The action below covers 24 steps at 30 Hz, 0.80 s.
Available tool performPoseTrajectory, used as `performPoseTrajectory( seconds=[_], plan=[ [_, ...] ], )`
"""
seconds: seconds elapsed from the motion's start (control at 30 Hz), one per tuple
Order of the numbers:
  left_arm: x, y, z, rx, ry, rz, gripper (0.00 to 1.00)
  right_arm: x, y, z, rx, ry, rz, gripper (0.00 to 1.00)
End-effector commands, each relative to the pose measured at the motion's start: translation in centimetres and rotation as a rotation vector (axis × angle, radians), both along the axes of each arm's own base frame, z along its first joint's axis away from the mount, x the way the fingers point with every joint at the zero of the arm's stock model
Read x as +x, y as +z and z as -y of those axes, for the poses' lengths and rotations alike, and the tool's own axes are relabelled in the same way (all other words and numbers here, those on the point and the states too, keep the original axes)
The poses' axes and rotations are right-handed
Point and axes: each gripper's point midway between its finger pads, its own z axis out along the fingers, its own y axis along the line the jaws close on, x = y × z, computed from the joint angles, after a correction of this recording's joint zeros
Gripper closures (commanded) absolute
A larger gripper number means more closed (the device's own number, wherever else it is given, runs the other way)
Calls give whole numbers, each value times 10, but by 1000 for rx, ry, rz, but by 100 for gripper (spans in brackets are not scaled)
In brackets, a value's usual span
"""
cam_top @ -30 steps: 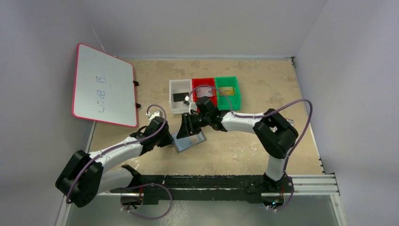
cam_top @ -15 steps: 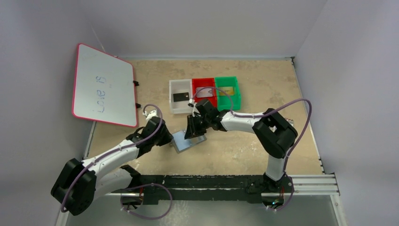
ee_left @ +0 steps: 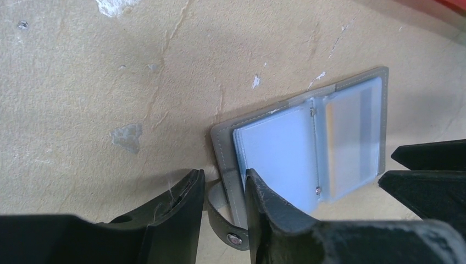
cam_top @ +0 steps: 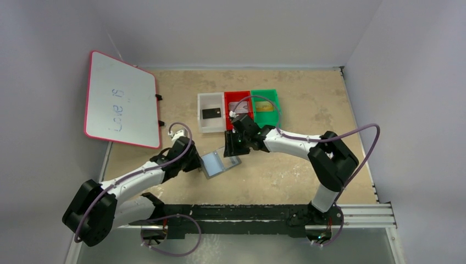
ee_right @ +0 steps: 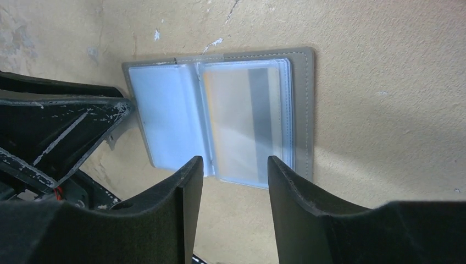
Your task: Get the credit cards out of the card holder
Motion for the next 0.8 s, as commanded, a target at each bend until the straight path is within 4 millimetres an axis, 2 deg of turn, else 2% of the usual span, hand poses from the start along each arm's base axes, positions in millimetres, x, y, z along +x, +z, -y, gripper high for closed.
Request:
performPoseTrajectory(
  seconds=[0.0,0.23,0.43,0.6,0.77],
  plan=[
    [5,4,7,-14,-24,12,67,3,3,-7,1,37,7,50],
    [3,-4,12,-14,-54,-19,67,7,-12,-12,-3,35,-8,50],
    [1,-10,16,-20,-71,-34,69,-1,-25,-17,-2,74,-55,49],
    [2,-12,17,-21,-75,-38,73,-12,-22,-34,107,117,-93,50],
    [3,-11,17,-23,-73,-34,73,-15,-24,-40,135,135,-116,51]
  ],
)
